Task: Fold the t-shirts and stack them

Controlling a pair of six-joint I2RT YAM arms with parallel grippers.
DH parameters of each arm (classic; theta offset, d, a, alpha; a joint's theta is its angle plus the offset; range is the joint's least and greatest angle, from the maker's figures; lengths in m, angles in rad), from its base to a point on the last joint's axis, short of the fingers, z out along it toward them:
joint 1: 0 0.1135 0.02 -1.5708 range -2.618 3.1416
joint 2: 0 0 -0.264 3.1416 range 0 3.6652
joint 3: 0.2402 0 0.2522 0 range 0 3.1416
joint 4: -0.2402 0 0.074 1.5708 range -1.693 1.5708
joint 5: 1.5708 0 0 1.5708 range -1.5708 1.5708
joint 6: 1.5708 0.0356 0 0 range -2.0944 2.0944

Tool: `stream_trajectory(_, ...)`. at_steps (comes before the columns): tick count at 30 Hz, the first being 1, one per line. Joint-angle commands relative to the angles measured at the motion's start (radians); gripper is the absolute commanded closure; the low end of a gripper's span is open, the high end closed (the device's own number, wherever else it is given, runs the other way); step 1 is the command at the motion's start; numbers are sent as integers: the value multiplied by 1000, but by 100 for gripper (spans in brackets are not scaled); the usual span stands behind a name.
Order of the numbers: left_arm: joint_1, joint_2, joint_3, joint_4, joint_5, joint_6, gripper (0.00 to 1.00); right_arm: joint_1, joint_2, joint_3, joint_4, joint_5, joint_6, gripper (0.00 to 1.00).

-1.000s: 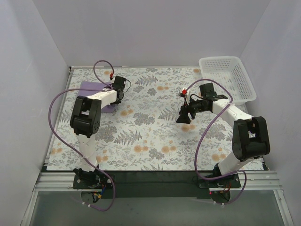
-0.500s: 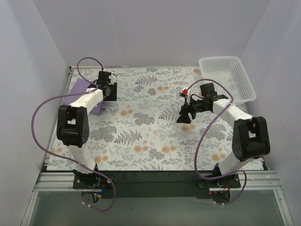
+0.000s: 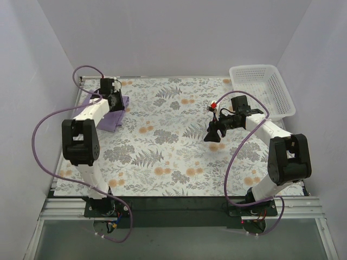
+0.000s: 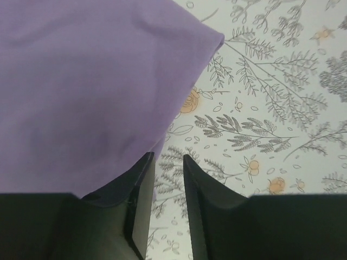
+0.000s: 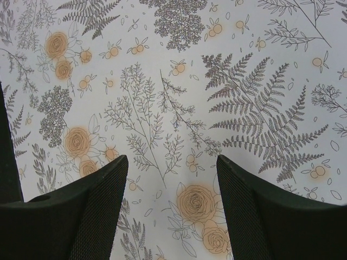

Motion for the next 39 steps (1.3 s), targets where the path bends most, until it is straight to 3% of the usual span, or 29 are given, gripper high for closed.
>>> stream_trajectory(1,-20,106,90,-52,77,-6,72,-3,0,5,-14,-11,-21,27)
stream_trajectory(19,-72,480,471,-90,-173,-21,77,-3,43,18,-44,-13,-41,27)
stream_trajectory(22,-72,550,586,-95,-230,-53,67,-3,46,20,-44,-11,-41,27)
stream_trajectory(24,-72,587,637,-99,-235,-73,55,-3,51,20,-46,-7,-43,27)
stream_trajectory(27,-71,651,730,-107,-216,-104,48,-5,52,20,-47,-4,-41,27)
stream_trajectory(31,-54,630,769,-95,-71,-149,46,-5,52,21,-46,-1,-41,27)
stream_trajectory(32,-48,612,772,-93,96,-147,46,-6,51,21,-46,-1,-41,27)
stream_trajectory(36,-46,483,694,-63,401,-80,50,-9,51,21,-46,3,-41,27)
stream_trajectory(38,-46,378,637,-32,411,-74,50,-11,48,20,-49,1,-43,27)
stream_trajectory(39,-46,339,564,-17,352,-72,50,-11,46,20,-49,1,-43,27)
